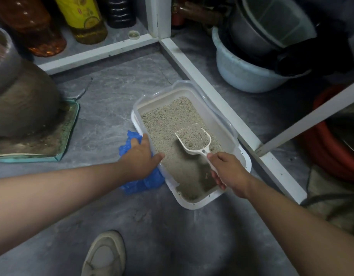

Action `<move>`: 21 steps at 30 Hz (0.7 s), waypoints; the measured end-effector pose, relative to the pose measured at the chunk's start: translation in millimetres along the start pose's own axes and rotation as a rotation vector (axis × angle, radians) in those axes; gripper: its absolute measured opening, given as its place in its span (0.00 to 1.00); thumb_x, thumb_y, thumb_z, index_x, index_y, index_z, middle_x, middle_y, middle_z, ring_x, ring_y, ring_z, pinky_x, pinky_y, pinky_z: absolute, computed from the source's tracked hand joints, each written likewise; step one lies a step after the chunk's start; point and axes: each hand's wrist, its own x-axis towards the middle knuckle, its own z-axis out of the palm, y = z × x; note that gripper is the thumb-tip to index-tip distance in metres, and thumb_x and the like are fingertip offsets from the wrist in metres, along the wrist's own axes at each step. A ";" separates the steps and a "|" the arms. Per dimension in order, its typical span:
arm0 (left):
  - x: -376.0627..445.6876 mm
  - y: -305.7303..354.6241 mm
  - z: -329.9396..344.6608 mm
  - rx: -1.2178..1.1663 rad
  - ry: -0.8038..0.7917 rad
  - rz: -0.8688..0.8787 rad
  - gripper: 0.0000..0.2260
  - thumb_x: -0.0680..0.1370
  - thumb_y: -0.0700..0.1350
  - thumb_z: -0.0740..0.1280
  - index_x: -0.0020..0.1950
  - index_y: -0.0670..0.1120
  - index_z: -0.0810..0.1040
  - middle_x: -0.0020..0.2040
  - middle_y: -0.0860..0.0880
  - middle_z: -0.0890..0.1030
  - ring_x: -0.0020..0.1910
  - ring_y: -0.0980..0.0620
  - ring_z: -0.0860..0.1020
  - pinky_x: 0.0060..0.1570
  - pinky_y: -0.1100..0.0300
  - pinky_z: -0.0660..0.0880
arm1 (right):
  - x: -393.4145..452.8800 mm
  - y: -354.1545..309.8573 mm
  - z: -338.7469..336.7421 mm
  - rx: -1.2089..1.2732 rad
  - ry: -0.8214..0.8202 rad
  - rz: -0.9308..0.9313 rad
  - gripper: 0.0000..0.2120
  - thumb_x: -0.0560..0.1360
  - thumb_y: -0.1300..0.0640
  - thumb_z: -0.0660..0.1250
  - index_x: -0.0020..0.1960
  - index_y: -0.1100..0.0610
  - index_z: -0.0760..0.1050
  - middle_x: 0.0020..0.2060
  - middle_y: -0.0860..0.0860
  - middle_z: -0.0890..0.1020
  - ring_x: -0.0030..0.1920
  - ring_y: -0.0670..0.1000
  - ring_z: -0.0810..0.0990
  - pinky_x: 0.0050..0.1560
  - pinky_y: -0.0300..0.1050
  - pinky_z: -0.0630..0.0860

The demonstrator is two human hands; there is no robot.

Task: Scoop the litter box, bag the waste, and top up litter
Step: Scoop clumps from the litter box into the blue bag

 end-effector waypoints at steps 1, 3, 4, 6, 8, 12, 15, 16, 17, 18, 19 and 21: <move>0.1 1.0 0.8 0.005 -0.005 -0.004 0.41 0.80 0.63 0.59 0.81 0.46 0.39 0.77 0.37 0.52 0.71 0.36 0.69 0.69 0.44 0.69 | -1.7 1.4 -0.5 0.002 -0.006 0.006 0.18 0.83 0.47 0.61 0.50 0.64 0.74 0.29 0.55 0.77 0.22 0.50 0.71 0.24 0.41 0.68; -0.5 3.5 2.5 0.012 -0.012 -0.007 0.41 0.80 0.63 0.58 0.81 0.46 0.39 0.78 0.37 0.51 0.70 0.37 0.69 0.69 0.44 0.69 | -5.3 4.3 -0.1 0.008 -0.002 0.010 0.18 0.83 0.47 0.61 0.48 0.63 0.73 0.29 0.55 0.77 0.22 0.50 0.70 0.23 0.41 0.68; -1.0 4.3 3.1 0.017 -0.012 -0.004 0.40 0.80 0.63 0.58 0.81 0.46 0.39 0.78 0.37 0.51 0.70 0.36 0.70 0.68 0.44 0.69 | -6.8 5.0 0.3 0.014 0.001 0.008 0.17 0.83 0.47 0.61 0.47 0.61 0.73 0.29 0.55 0.76 0.22 0.50 0.70 0.23 0.40 0.68; -2.2 4.7 3.5 0.027 -0.007 0.001 0.40 0.81 0.63 0.58 0.81 0.47 0.39 0.77 0.37 0.52 0.69 0.36 0.70 0.68 0.44 0.70 | -9.6 4.7 1.7 0.023 -0.011 -0.003 0.16 0.83 0.48 0.61 0.45 0.60 0.72 0.29 0.55 0.76 0.21 0.49 0.70 0.22 0.40 0.67; -2.8 3.9 3.4 0.039 0.002 -0.003 0.40 0.80 0.63 0.58 0.81 0.47 0.40 0.77 0.36 0.52 0.69 0.36 0.70 0.67 0.44 0.70 | -11.3 4.2 3.5 0.026 -0.020 -0.016 0.16 0.83 0.48 0.62 0.45 0.60 0.72 0.28 0.55 0.76 0.20 0.49 0.69 0.22 0.40 0.66; -4.2 5.9 4.5 0.052 0.004 -0.001 0.40 0.81 0.63 0.58 0.81 0.46 0.40 0.77 0.37 0.52 0.68 0.36 0.71 0.66 0.45 0.70 | -11.7 2.6 3.7 0.029 -0.011 -0.031 0.16 0.83 0.48 0.62 0.45 0.59 0.72 0.28 0.55 0.77 0.21 0.50 0.70 0.22 0.40 0.67; -4.7 6.4 5.7 0.049 0.001 0.012 0.39 0.81 0.63 0.57 0.81 0.46 0.40 0.77 0.37 0.53 0.67 0.37 0.73 0.65 0.47 0.72 | -11.0 1.9 2.9 0.030 -0.003 -0.035 0.16 0.83 0.48 0.62 0.45 0.60 0.73 0.28 0.55 0.78 0.20 0.50 0.70 0.22 0.40 0.67; -5.1 6.0 5.9 0.048 0.002 0.015 0.39 0.81 0.63 0.57 0.81 0.47 0.40 0.77 0.37 0.53 0.67 0.37 0.73 0.64 0.47 0.72 | -10.7 2.0 2.8 0.033 -0.001 -0.032 0.16 0.83 0.48 0.62 0.45 0.60 0.73 0.29 0.56 0.78 0.20 0.50 0.70 0.22 0.40 0.67; -5.4 5.5 5.9 0.049 0.002 0.014 0.39 0.81 0.63 0.57 0.81 0.47 0.40 0.77 0.37 0.52 0.68 0.37 0.72 0.64 0.48 0.71 | -10.8 2.0 2.8 0.033 0.001 -0.030 0.16 0.83 0.48 0.62 0.45 0.60 0.73 0.29 0.56 0.78 0.21 0.50 0.70 0.22 0.40 0.67; -5.3 5.3 5.9 0.050 0.002 0.013 0.40 0.81 0.63 0.58 0.81 0.47 0.40 0.77 0.37 0.52 0.68 0.37 0.71 0.65 0.48 0.71 | -10.7 2.3 2.7 0.032 0.005 -0.029 0.16 0.82 0.48 0.62 0.46 0.61 0.73 0.29 0.56 0.78 0.21 0.50 0.70 0.22 0.40 0.67; -4.9 5.1 5.9 0.052 0.004 0.014 0.40 0.81 0.63 0.58 0.81 0.46 0.40 0.77 0.37 0.52 0.69 0.37 0.71 0.66 0.47 0.70 | -10.7 2.6 2.5 0.030 0.011 -0.028 0.17 0.82 0.48 0.62 0.47 0.62 0.74 0.29 0.57 0.78 0.21 0.50 0.70 0.22 0.40 0.67; -3.3 4.8 6.0 0.048 0.012 0.021 0.40 0.80 0.63 0.59 0.81 0.46 0.41 0.77 0.37 0.53 0.70 0.37 0.70 0.67 0.46 0.69 | -10.9 2.8 2.1 0.024 0.014 -0.025 0.17 0.82 0.47 0.62 0.48 0.63 0.74 0.30 0.57 0.78 0.22 0.50 0.70 0.23 0.40 0.67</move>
